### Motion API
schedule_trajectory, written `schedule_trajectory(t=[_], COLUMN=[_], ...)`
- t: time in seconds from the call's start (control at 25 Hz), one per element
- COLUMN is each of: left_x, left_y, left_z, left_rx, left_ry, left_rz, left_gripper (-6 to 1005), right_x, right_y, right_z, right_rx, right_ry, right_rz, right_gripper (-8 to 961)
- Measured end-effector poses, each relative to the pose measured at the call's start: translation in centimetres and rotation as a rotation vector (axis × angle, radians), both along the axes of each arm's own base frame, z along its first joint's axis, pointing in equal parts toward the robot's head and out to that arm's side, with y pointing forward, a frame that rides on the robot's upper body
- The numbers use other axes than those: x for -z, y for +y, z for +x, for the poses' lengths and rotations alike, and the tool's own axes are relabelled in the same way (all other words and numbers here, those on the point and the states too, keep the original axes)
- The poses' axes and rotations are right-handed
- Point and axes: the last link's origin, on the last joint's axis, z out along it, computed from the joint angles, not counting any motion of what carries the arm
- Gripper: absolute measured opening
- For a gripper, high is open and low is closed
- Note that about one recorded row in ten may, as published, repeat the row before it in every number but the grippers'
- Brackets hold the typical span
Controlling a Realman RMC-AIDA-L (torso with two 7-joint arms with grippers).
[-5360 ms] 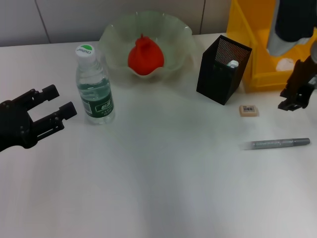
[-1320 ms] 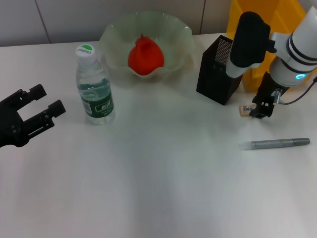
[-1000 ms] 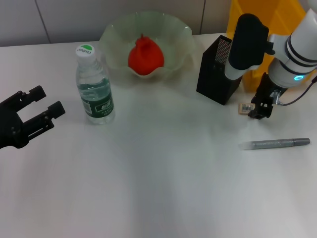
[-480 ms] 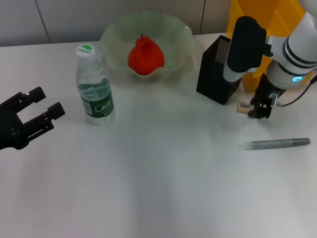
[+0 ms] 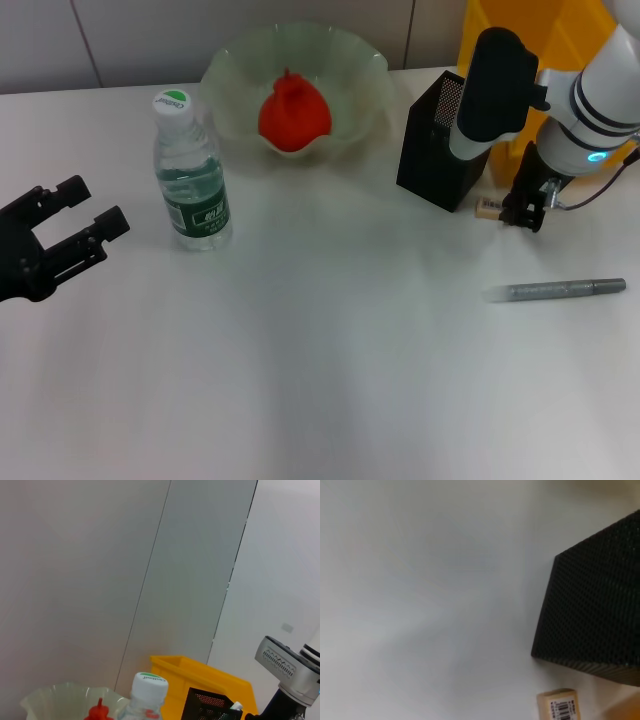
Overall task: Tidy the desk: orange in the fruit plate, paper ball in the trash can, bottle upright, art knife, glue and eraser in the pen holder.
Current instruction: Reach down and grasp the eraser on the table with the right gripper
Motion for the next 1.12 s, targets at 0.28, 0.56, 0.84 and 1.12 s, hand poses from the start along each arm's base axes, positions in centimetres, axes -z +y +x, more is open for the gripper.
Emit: schedule_trajectory(t=[0.28,0.56,0.84,1.12], left_x=[-0.19,-0.31,-0.39,-0.50], left_y=[0.06,0.08,0.09,0.09], left_z=[-0.07,-0.13,-0.16,-0.19], left_rx=[-0.003,-0.006,-0.008,-0.009], left_ry=[-0.001,-0.003,-0.004,-0.006], left_rz=[0.008,0.013,0.017,0.022], left_gripper=[738,738,738,738], right_x=[0.00,-0.19,-0.47,-0.33], right_y=[0.07,0.33,0.77,0.93], right_z=[-0.07,-0.35,-0.26,-0.27], right_rx=[0.002,0.000,0.011,0.020], right_ry=[0.003,0.007,-0.018,-0.039], right_rz=[0.008,0.024,0.040,0.036], right_gripper=[86,154,225,256])
